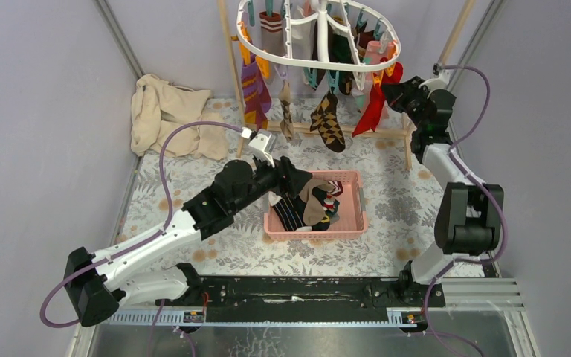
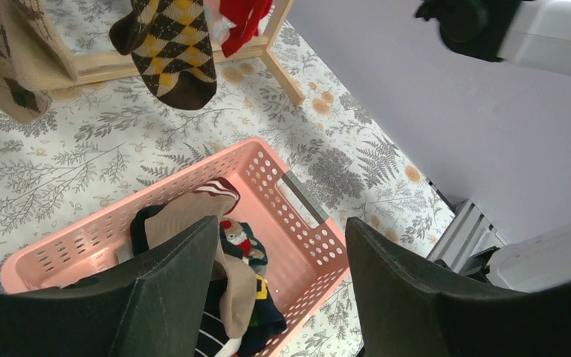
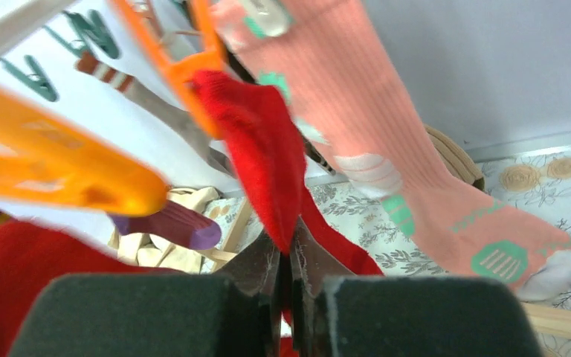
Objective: Remove the socks clipped to the hanger
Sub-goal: Adjust the hanger on the clothesline, then remove the sock from the hanger.
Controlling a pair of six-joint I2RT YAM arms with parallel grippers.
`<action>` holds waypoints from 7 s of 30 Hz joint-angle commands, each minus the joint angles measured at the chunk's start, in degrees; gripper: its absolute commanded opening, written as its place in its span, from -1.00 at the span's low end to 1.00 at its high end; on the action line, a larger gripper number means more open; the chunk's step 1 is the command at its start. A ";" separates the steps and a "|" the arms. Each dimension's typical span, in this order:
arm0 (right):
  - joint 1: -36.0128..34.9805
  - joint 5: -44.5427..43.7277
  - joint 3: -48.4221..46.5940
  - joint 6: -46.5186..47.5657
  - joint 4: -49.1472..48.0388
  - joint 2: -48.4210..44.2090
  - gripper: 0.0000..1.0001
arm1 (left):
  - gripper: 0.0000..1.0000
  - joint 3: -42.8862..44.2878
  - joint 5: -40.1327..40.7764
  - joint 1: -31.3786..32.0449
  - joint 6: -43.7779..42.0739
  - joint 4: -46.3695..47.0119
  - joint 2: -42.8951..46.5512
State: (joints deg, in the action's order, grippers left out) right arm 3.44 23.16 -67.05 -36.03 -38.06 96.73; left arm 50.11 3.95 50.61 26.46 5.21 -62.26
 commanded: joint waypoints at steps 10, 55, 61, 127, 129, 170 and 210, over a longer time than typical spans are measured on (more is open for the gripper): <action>-1.48 -0.77 8.51 7.47 6.20 -24.55 -0.89 | 0.42 2.45 2.36 0.47 -0.53 -4.19 2.87; -39.07 -8.55 -23.60 23.30 41.43 -13.93 -0.94 | 0.98 9.48 26.25 0.54 -9.87 16.21 -14.77; -39.08 -8.58 -23.82 24.00 43.76 -14.84 -0.94 | 0.23 10.67 27.16 0.46 -11.27 20.03 -18.36; -4.03 8.66 0.85 12.55 15.89 -12.41 0.52 | -1.00 10.00 20.43 -7.98 -8.66 10.53 -11.93; -3.97 9.22 0.59 12.45 14.84 -11.32 0.50 | -1.00 10.07 20.13 -8.24 -8.55 10.39 -12.00; -3.79 15.53 9.32 11.23 5.68 -16.43 -0.66 | -0.71 13.22 14.43 -10.49 -8.23 6.16 -14.95; -24.72 10.08 -3.88 15.30 41.95 -26.69 -0.89 | 0.25 7.53 -2.59 -5.07 3.74 -1.58 -3.05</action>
State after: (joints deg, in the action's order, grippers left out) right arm -20.27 32.84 -67.11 -19.62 4.71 70.72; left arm 59.35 4.08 43.27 28.86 3.81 -64.75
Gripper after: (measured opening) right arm 0.102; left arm 0.622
